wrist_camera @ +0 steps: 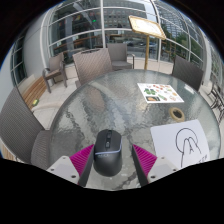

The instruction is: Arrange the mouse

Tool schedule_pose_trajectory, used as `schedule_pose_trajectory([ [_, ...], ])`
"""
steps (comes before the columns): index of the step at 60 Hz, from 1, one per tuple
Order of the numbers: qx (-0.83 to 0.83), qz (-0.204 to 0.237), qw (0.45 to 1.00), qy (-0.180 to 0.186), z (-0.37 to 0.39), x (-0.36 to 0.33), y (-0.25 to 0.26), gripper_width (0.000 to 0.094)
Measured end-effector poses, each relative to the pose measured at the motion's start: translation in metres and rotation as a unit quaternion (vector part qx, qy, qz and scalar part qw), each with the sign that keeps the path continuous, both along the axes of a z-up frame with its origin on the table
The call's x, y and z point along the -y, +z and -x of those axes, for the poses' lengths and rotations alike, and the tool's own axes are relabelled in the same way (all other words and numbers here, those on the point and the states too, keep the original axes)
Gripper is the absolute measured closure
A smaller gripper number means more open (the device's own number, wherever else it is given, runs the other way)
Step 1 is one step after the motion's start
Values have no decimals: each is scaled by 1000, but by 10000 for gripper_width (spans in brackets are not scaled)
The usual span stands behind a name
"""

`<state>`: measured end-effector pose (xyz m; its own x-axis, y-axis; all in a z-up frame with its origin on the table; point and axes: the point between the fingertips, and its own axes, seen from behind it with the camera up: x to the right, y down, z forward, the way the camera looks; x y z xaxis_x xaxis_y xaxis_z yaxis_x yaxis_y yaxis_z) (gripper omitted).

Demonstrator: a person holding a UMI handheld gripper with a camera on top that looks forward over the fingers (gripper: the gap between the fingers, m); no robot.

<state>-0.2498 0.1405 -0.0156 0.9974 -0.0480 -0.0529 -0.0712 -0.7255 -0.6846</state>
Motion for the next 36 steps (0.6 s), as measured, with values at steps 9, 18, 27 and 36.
schedule_pose_trajectory([
  [9, 6, 4, 1000, -24, -14, -8, -3, 432],
  [18, -4, 16, 1000, -19, -14, -5, -2, 541],
  [27, -5, 32, 999, 3, -12, -2, -2, 609],
  [36, -30, 2, 999, 37, -17, -15, 63, 608],
])
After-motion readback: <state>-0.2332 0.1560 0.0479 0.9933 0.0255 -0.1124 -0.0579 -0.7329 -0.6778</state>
